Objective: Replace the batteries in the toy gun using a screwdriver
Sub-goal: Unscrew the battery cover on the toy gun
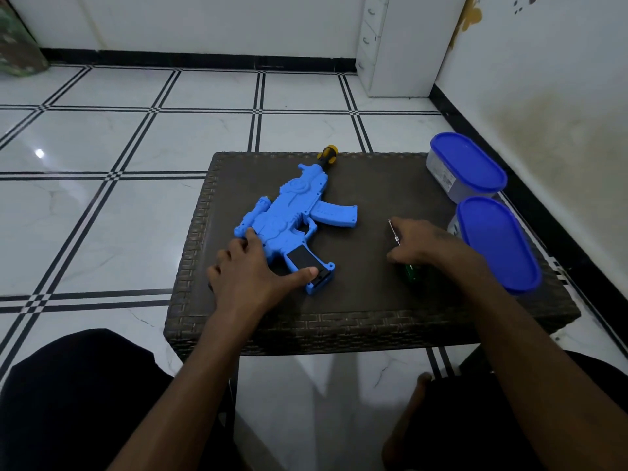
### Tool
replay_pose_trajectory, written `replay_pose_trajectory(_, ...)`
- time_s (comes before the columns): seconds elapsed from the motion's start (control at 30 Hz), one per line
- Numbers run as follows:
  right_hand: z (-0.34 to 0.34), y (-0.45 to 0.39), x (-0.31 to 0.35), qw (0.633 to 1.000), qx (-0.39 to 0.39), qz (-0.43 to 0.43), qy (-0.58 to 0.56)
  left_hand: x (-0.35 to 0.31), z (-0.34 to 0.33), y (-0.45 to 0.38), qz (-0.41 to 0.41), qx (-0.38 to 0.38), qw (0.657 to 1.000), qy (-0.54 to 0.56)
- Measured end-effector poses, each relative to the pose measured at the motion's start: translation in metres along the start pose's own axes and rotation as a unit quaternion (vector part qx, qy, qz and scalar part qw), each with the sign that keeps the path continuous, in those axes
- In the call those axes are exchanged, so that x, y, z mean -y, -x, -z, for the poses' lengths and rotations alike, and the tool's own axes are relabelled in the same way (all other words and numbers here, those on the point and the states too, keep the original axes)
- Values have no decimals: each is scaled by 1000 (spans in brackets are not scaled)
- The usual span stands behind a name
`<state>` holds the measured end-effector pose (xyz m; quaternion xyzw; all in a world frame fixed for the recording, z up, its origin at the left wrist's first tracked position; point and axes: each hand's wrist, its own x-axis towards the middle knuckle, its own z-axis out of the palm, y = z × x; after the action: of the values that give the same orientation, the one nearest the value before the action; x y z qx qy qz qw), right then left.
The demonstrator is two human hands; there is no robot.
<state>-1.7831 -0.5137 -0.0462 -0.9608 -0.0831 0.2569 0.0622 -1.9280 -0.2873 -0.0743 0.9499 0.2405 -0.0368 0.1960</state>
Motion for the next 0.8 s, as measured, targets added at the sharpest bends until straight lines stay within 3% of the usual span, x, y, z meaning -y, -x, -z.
replay_pose_trajectory(0.4, -3, 9, -6, 999, -29, 29, -35, 1, 0, 0, 1, -1, 1000, 4)
replay_pose_trajectory(0.8, -4, 14, -6, 998, 33, 37, 38, 0, 0, 0, 3, 5, 1000, 5)
